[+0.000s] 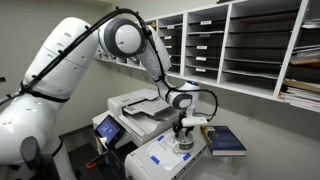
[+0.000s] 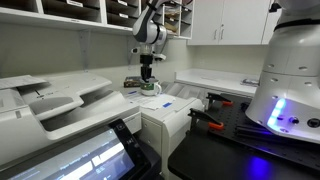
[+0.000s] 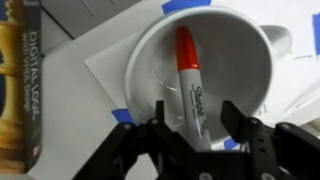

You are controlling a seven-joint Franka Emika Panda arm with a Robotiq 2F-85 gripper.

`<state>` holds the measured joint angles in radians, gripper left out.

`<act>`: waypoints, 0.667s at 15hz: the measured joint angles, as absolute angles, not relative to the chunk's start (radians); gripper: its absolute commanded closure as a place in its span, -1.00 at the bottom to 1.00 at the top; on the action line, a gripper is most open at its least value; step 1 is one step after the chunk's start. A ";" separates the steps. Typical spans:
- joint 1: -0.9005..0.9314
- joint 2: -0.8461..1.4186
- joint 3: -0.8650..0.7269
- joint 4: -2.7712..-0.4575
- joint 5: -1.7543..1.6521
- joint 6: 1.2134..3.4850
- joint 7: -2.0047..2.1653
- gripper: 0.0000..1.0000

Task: Remove the marker from the mug and put it on the copier

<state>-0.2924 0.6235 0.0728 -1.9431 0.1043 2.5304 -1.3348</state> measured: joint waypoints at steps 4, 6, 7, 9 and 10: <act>-0.294 0.644 0.082 -1.927 0.076 2.530 -1.336 0.94; -0.300 0.644 0.086 -1.926 0.076 2.530 -1.349 0.88; -0.305 0.639 0.089 -1.925 0.076 2.530 -1.352 0.88; -0.316 0.615 0.095 -1.927 0.076 2.529 -1.355 0.88; -0.318 0.594 0.095 -1.933 0.076 2.528 -1.355 0.88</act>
<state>-0.3176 0.5937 0.0953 -1.9327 0.0756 2.5280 -1.3554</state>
